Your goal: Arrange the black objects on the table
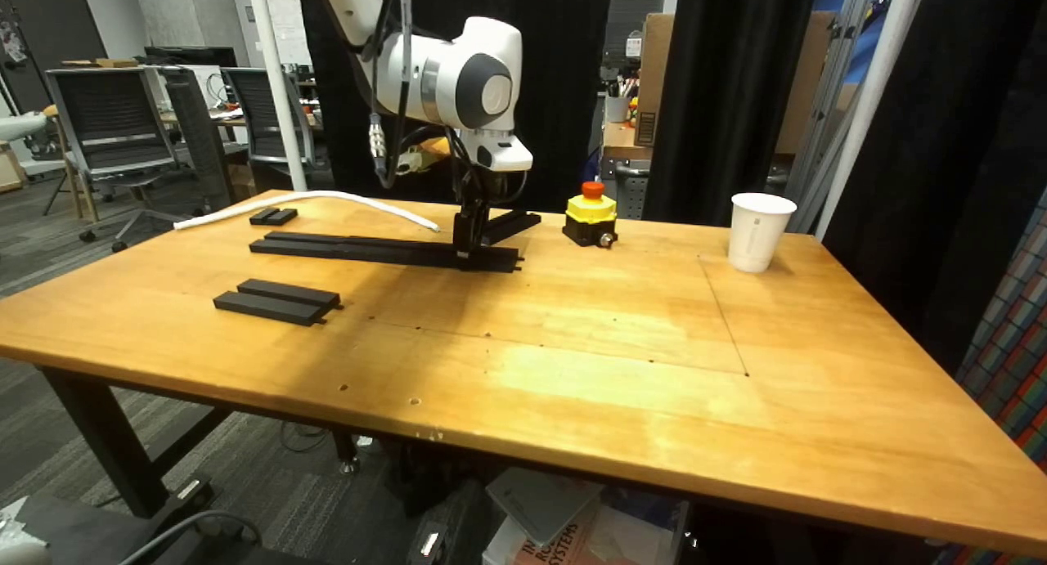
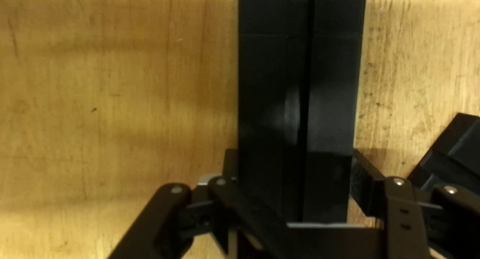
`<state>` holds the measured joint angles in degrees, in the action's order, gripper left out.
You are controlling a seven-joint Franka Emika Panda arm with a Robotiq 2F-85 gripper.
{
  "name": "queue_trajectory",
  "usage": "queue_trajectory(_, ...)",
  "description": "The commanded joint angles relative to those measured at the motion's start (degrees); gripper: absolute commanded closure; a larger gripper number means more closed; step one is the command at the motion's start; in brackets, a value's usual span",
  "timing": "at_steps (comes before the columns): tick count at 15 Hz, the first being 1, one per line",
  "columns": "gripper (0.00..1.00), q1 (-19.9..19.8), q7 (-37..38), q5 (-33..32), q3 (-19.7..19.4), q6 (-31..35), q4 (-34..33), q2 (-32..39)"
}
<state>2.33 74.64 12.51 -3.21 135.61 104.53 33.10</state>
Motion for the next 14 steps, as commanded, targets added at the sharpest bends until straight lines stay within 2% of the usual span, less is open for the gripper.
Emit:
queue_trajectory(1,0.55,0.71,1.12,0.77,0.05,-1.21,-2.41,2.26)
queue_trajectory(6,0.55,0.51,0.85,0.95,0.23,-1.29,-2.53,2.26)
queue_trajectory(7,0.44,0.30,0.44,1.26,0.47,-1.37,-2.54,2.15)
queue_trajectory(8,0.07,-0.02,-0.33,1.69,0.87,-1.46,-2.52,1.98)
queue_trajectory(9,0.07,0.10,-0.12,1.70,0.81,-1.52,-2.42,1.76)
queue_trajectory(11,0.00,0.24,-0.28,1.84,1.07,-1.79,-2.03,1.15)
queue_trajectory(14,0.00,0.90,0.24,1.50,1.52,-2.40,-1.57,0.00)
